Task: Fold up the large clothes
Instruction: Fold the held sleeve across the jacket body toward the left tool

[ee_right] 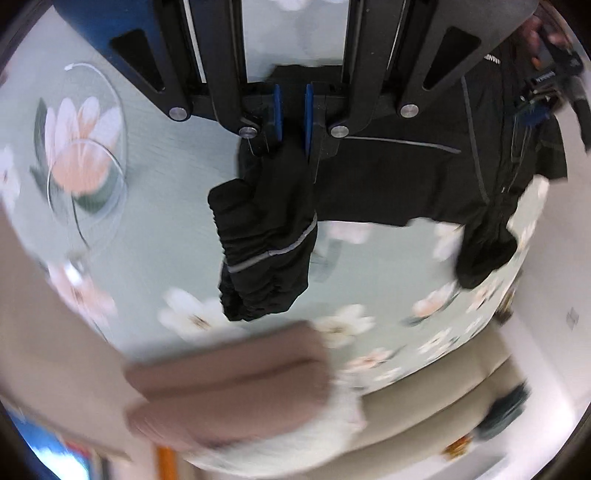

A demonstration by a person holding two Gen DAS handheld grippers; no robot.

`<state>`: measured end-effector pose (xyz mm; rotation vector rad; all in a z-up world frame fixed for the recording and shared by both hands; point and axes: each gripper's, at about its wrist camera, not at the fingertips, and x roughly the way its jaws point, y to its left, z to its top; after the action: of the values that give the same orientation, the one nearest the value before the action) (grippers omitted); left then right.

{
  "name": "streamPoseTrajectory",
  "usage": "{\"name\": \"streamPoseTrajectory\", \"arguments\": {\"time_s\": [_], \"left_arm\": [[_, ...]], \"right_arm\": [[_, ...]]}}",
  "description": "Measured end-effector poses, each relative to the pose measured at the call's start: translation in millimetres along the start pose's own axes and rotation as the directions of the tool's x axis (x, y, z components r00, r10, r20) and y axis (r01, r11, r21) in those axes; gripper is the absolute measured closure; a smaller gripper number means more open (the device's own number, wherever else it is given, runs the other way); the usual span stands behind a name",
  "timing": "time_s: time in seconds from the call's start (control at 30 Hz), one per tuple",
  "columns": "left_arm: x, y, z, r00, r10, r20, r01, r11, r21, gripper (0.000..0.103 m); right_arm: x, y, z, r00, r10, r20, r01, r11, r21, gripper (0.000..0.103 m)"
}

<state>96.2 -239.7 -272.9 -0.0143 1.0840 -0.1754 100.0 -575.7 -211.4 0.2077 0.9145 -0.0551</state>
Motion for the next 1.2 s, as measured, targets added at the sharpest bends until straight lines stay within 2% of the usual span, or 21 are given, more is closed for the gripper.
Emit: {"name": "streamPoseTrajectory", "arguments": {"time_s": [0.1,0.2,0.33,0.47,0.57,0.67,0.77,0.83,0.9,0.97,1.03,1.13,1.2], "left_arm": [[-16,43,-4,1.0,-0.005,0.012,0.005,1.0,0.015,0.008],[-26,85,-2,1.0,-0.001,0.01,0.0,0.999,0.038,0.008],[-36,138,-5,0.999,0.026,0.022,-0.027,0.998,0.055,0.008],[-38,188,-12,0.999,0.037,0.018,-0.037,0.999,0.019,0.008],[-32,220,-19,0.999,0.049,0.006,-0.049,0.999,-0.018,0.008],[-21,248,-27,0.999,0.041,-0.004,-0.041,0.997,-0.064,0.008],[-9,264,-31,1.0,0.019,-0.013,-0.02,0.996,-0.09,0.008],[0,269,-32,1.0,-0.018,-0.024,0.016,0.995,-0.101,0.008],[7,272,-30,0.995,-0.097,-0.032,0.093,0.989,-0.115,0.008],[17,271,-23,0.977,-0.208,-0.048,0.2,0.971,-0.131,0.008],[27,264,-16,0.947,-0.314,-0.058,0.303,0.941,-0.151,0.008],[48,246,-4,0.906,-0.417,-0.072,0.399,0.898,-0.186,0.008],[63,233,3,0.887,-0.454,-0.083,0.432,0.879,-0.201,0.008]], "right_arm": [[0,94,-4,1.0,0.018,0.015,-0.016,0.994,-0.111,0.091],[8,169,-17,0.999,0.045,0.012,-0.041,0.978,-0.205,0.091],[44,283,-44,0.994,0.089,-0.06,-0.103,0.953,-0.286,0.091],[87,351,-73,0.984,0.098,-0.147,-0.143,0.93,-0.339,0.09],[127,387,-96,0.97,0.094,-0.226,-0.173,0.915,-0.364,0.09],[168,401,-116,0.949,0.065,-0.31,-0.184,0.91,-0.372,0.088],[189,409,-132,0.937,0.033,-0.348,-0.179,0.9,-0.397,0.078],[185,407,-132,0.935,0.058,-0.35,-0.2,0.901,-0.385,0.066],[172,398,-129,0.913,0.145,-0.382,-0.281,0.901,-0.33,0.05],[154,392,-129,0.907,0.176,-0.383,-0.307,0.898,-0.314,0.049],[135,382,-131,0.91,0.178,-0.375,-0.307,0.898,-0.316,0.048],[113,357,-135,0.919,0.154,-0.364,-0.272,0.915,-0.297,0.047],[103,338,-137,0.922,0.138,-0.363,-0.245,0.931,-0.269,0.046]]}}
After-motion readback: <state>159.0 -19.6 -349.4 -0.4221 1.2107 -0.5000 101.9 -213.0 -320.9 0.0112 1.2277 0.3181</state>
